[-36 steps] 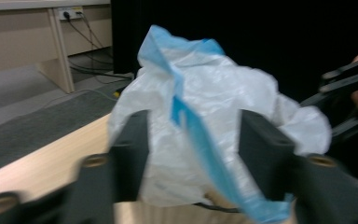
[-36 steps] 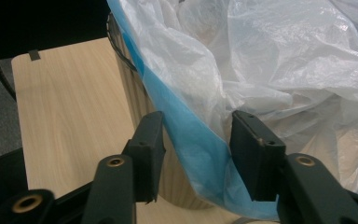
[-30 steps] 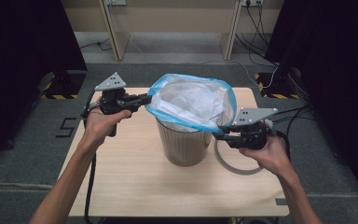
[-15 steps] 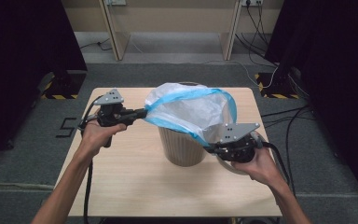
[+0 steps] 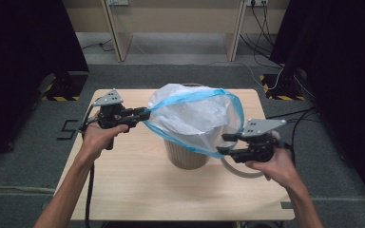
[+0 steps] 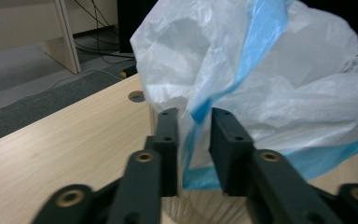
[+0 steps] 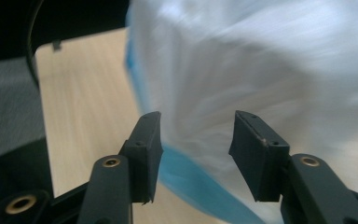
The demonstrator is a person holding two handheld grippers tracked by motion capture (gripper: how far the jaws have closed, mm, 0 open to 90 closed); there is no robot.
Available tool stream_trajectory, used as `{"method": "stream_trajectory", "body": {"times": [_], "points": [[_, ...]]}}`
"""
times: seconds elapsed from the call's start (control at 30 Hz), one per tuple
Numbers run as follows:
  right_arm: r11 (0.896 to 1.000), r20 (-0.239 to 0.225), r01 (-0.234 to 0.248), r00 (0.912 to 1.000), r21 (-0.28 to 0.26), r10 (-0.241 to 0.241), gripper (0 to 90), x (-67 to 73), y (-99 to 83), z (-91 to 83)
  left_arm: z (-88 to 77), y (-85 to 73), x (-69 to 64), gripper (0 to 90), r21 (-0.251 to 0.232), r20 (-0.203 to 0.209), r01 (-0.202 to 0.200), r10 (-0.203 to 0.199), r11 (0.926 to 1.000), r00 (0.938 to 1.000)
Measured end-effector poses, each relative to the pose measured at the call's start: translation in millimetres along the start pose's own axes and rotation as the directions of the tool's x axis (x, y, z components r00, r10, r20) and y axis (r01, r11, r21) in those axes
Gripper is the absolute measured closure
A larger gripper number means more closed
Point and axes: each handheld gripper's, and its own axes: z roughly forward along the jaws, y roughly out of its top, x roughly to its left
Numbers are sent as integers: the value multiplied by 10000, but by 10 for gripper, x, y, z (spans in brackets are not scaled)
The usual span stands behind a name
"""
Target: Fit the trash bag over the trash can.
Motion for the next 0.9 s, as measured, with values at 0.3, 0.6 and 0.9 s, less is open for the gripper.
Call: {"method": "stream_trajectory", "body": {"times": [0.3, 0.6, 0.9], "points": [[9962, 2279, -821, 9698, -280, 863, 466, -483, 126, -172, 56, 234, -39, 377, -536, -416, -25, 2, 9986, 9991], [9965, 2626, -837, 9613, -77, 828, 609, -870, 230, 46, 232, 332, 155, 550, -753, -600, 291, -336, 9967, 9976], [9973, 2144, -734, 9741, 0, 717, 820, -1208, 292, 320, 407, 188, 409, 848, -607, -1064, 637, -700, 9961, 9919]]}}
